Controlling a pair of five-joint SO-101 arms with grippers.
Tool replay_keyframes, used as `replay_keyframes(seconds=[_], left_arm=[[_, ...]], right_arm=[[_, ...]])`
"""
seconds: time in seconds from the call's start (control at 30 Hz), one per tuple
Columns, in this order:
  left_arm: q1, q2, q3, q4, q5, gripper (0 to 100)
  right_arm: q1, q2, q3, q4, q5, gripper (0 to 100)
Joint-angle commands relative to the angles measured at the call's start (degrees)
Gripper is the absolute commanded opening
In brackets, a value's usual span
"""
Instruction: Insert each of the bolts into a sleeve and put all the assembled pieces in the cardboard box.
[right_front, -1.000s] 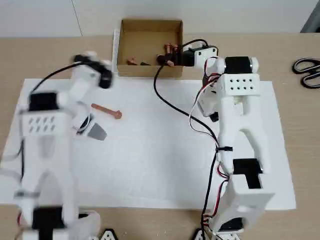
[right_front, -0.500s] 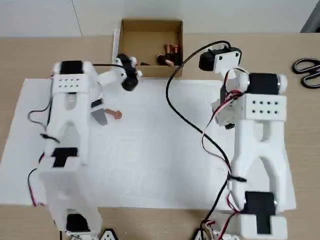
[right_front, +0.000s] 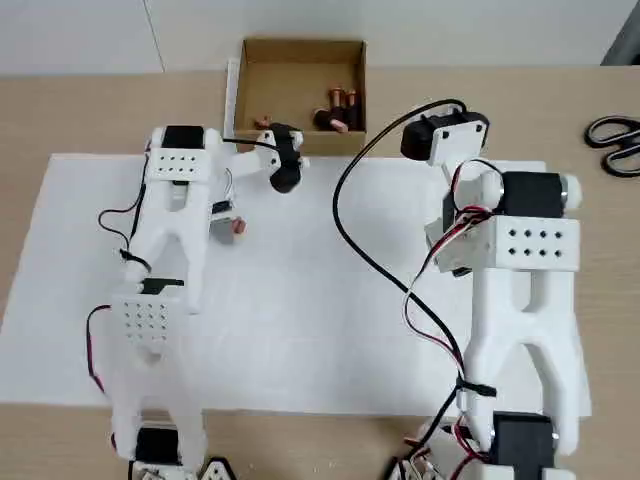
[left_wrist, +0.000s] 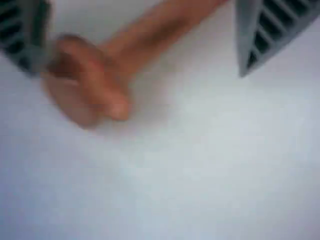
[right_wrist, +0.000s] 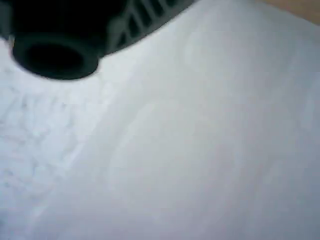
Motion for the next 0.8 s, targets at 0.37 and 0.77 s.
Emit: replay_keyframes(seconds=[0.37,0.77], left_arm=[[1.8,0.6,-3.2,3.9,1.1,4],[2.4,0.6,-10.0,13.5,6.2,1]], right_arm=[[0.3,-2.9,-0.3,0.9,-0.6,0.4],[0.1,-3.0,-0.3,0.9,-0.6,0.4]])
